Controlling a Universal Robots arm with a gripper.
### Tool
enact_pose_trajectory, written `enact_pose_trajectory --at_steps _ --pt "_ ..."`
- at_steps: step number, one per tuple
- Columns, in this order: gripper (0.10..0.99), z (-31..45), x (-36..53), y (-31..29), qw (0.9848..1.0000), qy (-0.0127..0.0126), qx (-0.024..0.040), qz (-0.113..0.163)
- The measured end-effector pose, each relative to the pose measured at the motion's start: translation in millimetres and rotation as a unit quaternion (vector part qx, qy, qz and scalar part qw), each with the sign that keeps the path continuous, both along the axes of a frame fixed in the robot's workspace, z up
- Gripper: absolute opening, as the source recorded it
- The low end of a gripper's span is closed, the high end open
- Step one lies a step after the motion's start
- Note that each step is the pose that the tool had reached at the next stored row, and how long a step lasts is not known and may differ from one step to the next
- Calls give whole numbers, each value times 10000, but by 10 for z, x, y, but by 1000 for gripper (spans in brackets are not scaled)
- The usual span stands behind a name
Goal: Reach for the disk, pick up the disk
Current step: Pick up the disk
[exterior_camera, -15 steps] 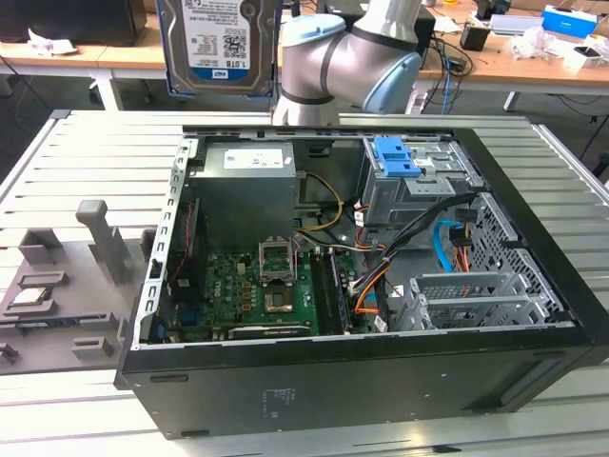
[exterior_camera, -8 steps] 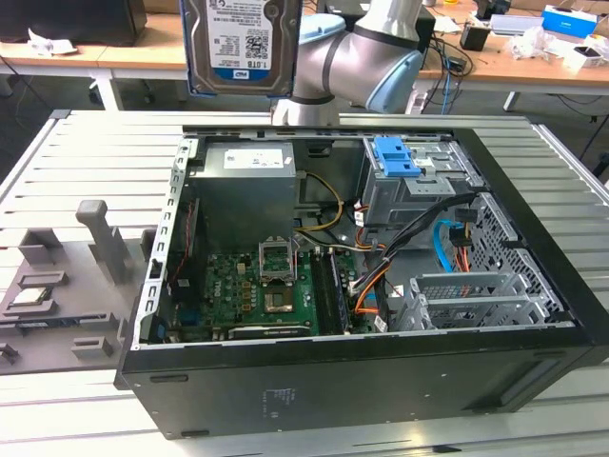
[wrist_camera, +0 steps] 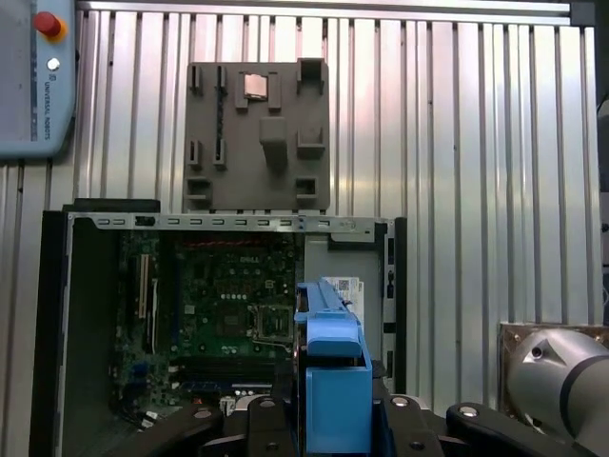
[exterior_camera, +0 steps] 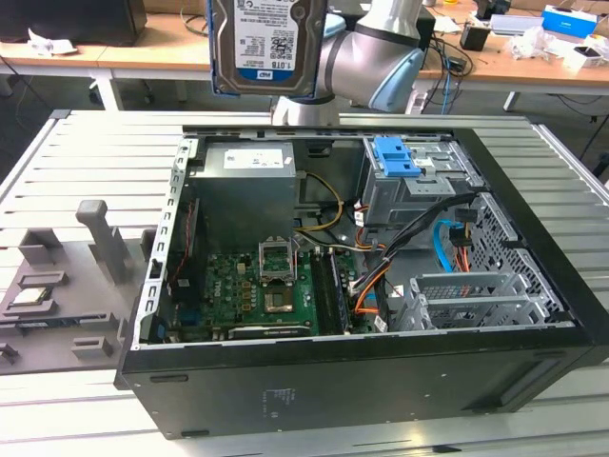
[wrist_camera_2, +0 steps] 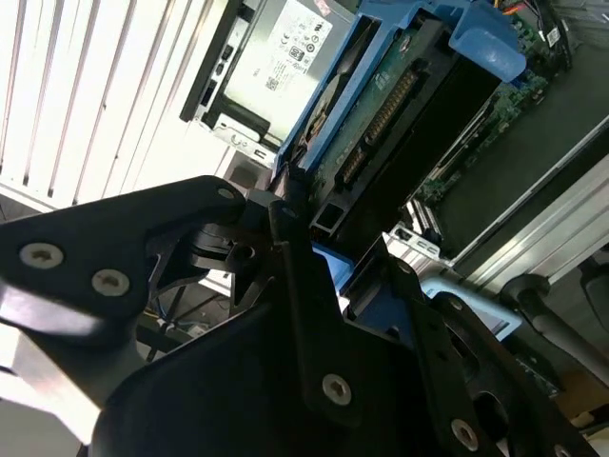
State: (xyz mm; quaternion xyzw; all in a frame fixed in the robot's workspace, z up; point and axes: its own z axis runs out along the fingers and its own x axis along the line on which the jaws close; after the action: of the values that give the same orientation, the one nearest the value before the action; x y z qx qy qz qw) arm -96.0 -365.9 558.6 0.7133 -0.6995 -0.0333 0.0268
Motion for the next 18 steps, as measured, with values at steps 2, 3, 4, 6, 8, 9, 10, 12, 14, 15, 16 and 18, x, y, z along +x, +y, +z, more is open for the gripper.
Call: enact_pose_trajectory --at_steps 2,3,4,6,8,9,10,12,14,15,16,18 --pt "365 0 95 0 10000 11 0 0" --pt "365 0 158 1 10000 19 0 0" --pt "365 0 185 1 10000 22 0 0" --pt "365 0 239 1 10000 29 0 0" --pt "365 0 301 2 10000 36 0 0" --pt "365 0 331 2 10000 40 0 1" --pt "365 0 361 2 10000 44 0 0" --pt "365 0 446 2 10000 53 0 1" --pt "365 0 499 3 10000 60 0 0" --pt "365 0 525 3 10000 63 0 0" --pt "365 0 554 3 10000 67 0 1" --pt "365 0 647 3 10000 80 0 0"
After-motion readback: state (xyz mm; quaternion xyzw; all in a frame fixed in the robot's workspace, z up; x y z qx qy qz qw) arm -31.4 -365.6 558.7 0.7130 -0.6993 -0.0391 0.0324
